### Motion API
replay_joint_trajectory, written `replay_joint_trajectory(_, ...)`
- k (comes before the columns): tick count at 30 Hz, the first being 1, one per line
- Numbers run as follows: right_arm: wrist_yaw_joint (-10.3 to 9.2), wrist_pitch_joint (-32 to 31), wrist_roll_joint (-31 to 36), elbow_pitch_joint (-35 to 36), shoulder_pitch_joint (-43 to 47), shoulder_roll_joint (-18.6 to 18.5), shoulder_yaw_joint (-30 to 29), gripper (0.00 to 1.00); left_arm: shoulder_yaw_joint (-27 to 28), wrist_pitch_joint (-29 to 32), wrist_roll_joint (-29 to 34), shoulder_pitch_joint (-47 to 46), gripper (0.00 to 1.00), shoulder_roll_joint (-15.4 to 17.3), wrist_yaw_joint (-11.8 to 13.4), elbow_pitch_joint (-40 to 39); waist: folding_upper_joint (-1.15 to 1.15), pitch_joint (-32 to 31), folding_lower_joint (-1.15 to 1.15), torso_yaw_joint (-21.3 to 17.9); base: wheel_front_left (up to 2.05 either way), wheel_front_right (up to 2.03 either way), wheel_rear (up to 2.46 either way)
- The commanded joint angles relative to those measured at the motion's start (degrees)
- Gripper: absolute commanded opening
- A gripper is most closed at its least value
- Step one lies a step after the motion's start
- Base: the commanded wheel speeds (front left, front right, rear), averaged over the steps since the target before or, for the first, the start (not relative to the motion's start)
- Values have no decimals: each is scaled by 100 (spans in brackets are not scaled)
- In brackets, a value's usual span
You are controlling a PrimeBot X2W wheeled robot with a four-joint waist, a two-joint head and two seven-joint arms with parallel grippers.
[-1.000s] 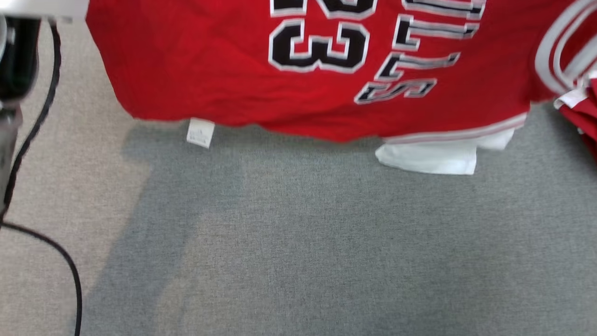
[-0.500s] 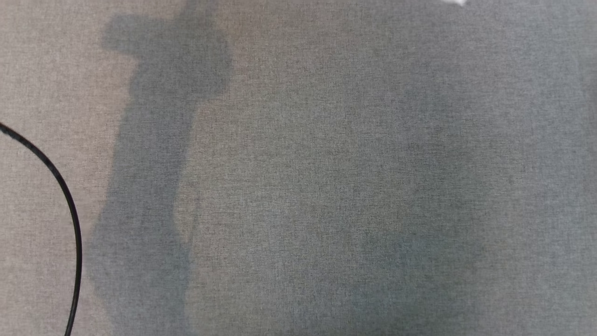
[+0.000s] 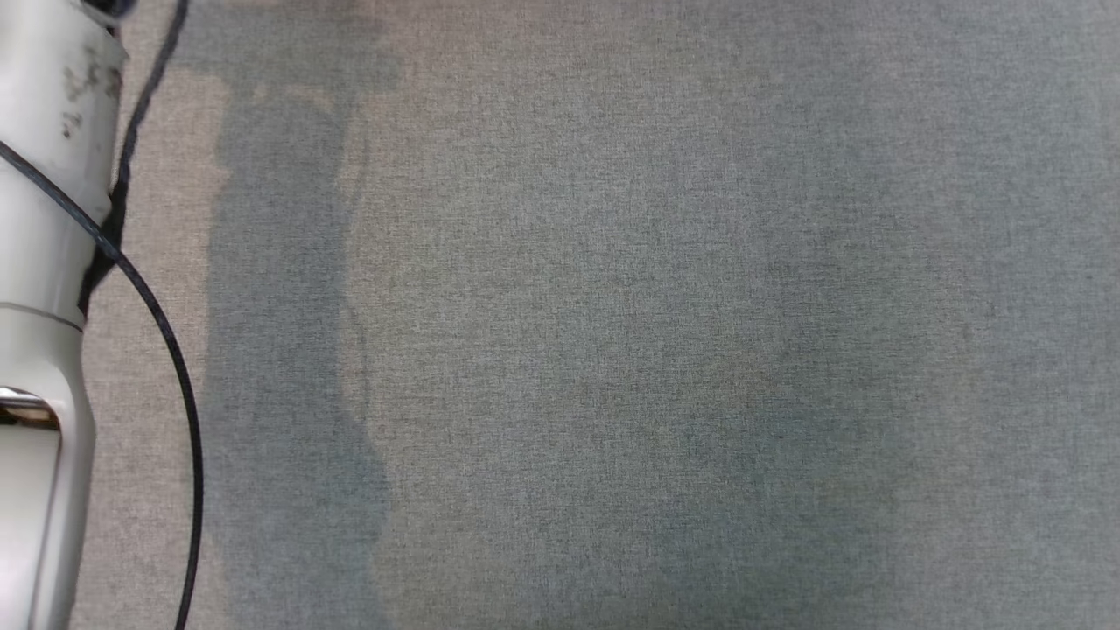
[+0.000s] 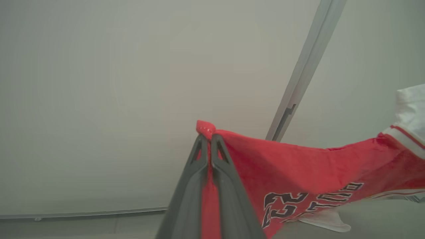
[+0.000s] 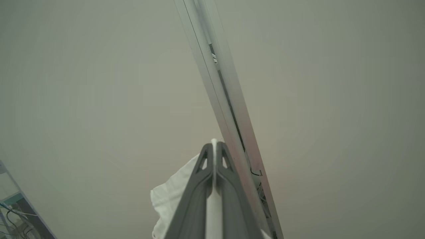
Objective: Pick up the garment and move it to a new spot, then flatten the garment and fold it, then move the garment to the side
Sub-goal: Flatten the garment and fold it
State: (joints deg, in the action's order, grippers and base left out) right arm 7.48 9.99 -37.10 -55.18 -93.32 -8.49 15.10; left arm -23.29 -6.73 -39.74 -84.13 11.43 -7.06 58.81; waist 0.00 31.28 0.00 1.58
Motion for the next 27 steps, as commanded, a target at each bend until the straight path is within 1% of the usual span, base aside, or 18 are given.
replay_joint_trajectory(1,4,50,-168,-25,182,40,6,0,-19,-51,-83,115,0,-29,-38,65,0,46,0,-16,0,0,0)
replay_joint_trajectory(3,4,115,-259,36,470,44,148,0,-32,-175,-188,314,0,-46,-43,115,0,78,0,-38,0,0,0)
replay_joint_trajectory(5,4,197,-556,219,828,93,173,0,-95,-337,-302,561,0,-73,-49,19,0,72,0,-54,0,0,0)
replay_joint_trajectory(9,4,315,-1035,701,1852,44,370,0,-184,-643,-586,1341,0,-29,-37,-248,0,-54,0,-72,0,0,0)
replay_joint_trajectory(10,4,315,-1035,701,1852,44,370,0,-184,-643,-586,1341,0,-29,-37,-248,0,-54,0,-72,0,0,0)
replay_joint_trajectory(11,4,331,-1197,837,2154,46,397,0,-208,-695,-619,1550,0,-11,-37,-324,0,-105,0,-74,0,0,0)
replay_joint_trajectory(15,4,384,-1485,1395,3325,-113,626,0,-191,-812,-739,2455,0,61,-38,-623,0,-291,0,-107,0,0,0)
replay_joint_trajectory(17,4,434,-1562,1651,3903,-206,677,0,-108,-835,-740,2892,0,84,-39,-826,0,-385,0,-101,0,0,0)
replay_joint_trajectory(22,4,489,-1505,2334,5217,-389,681,0,274,-833,-417,4080,0,162,12,-1577,0,-625,0,-108,0,0,0)
replay_joint_trajectory(27,4,518,-1293,3104,6473,-494,404,0,481,-834,-198,5140,0,313,113,-2278,0,-944,0,-150,0,0,0)
